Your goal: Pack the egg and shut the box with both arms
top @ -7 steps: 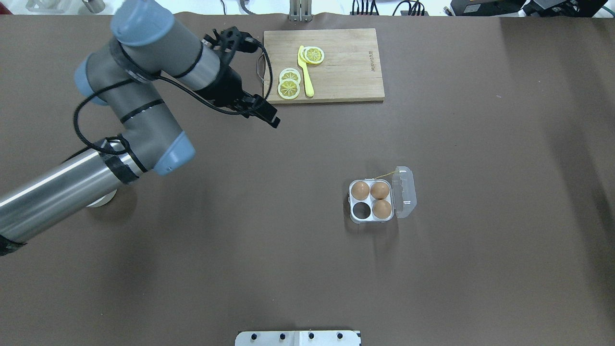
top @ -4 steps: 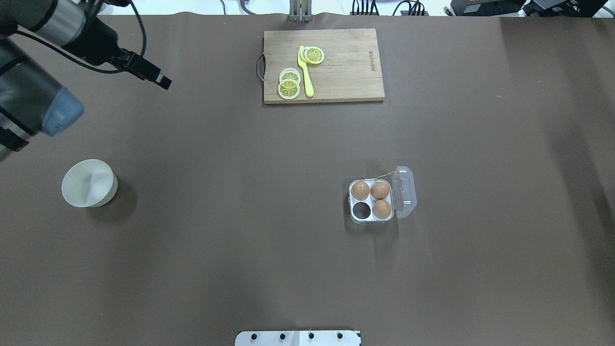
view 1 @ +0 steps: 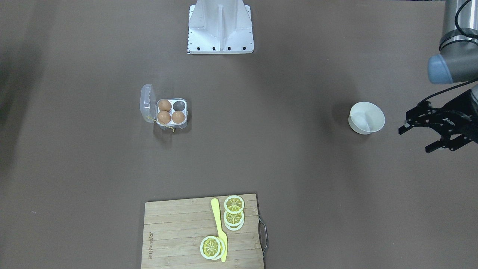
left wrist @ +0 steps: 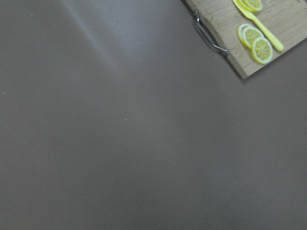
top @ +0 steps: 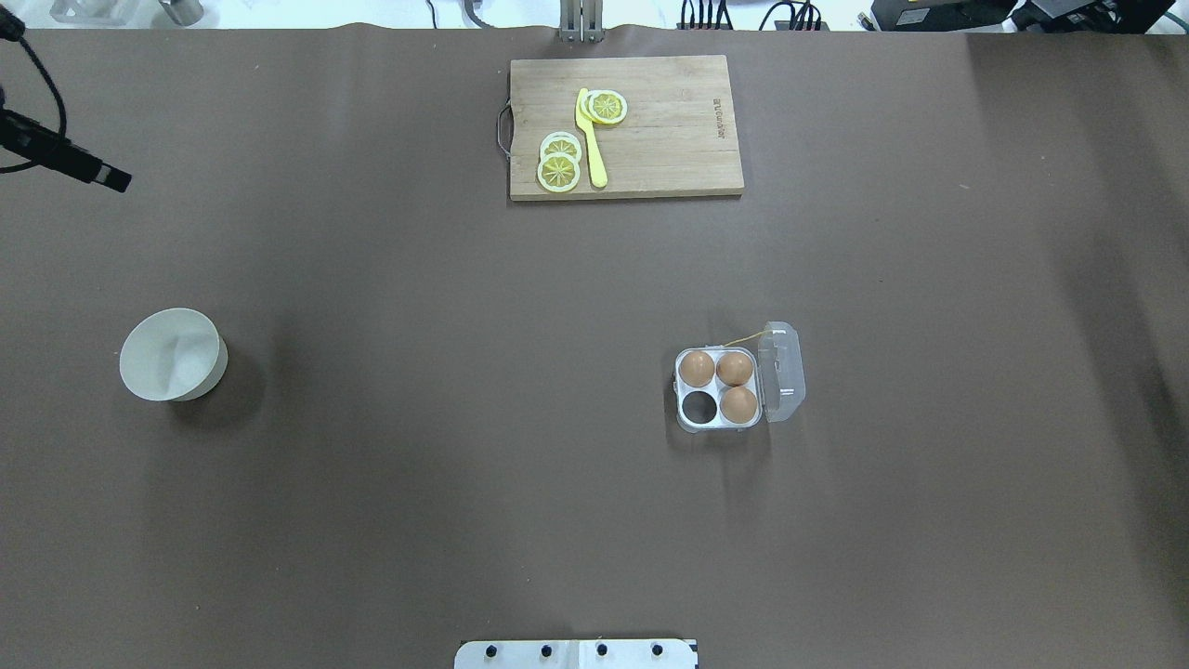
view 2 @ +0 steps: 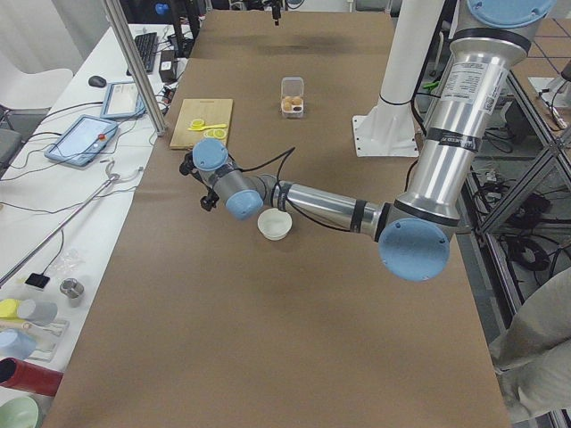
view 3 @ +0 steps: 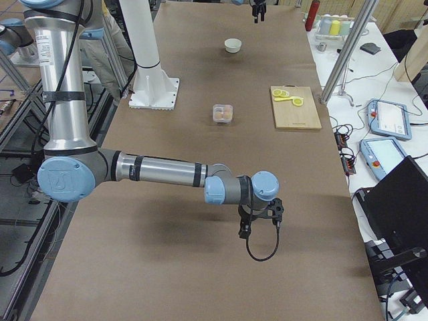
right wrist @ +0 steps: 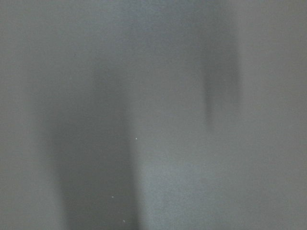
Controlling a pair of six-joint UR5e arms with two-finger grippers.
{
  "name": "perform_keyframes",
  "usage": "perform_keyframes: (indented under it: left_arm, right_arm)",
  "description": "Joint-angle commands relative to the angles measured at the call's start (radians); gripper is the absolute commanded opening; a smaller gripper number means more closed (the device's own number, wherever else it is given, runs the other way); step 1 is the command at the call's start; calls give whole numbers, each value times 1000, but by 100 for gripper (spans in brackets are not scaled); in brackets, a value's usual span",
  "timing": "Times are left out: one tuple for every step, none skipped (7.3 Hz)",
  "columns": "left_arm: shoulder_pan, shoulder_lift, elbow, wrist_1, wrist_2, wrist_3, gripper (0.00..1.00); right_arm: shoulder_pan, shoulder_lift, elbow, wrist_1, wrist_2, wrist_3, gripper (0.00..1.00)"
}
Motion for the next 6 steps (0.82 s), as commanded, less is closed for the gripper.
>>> perform_keyframes:
  left_arm:
    - [-105,44,-3,206,78,303,97]
    - [-141,55,5,285,112,429,97]
    - [-182,64,5,334,115,494,97]
    - [-205,92,1,342,111,508,97]
    - [-213,116,2,333,112,508,97]
    - [-219,159,2,315,115,519,97]
  right_arm:
    - [0,-2,7,73,180,9,100]
    - [0,-12,5,132,271,11,99]
    - [0,-12,4,176,335,15,95]
    - [-12,-10,2,197,403,18,78]
    - [-40,-1,8,201,467,20,66]
    - [-75,11,18,202,510,20,61]
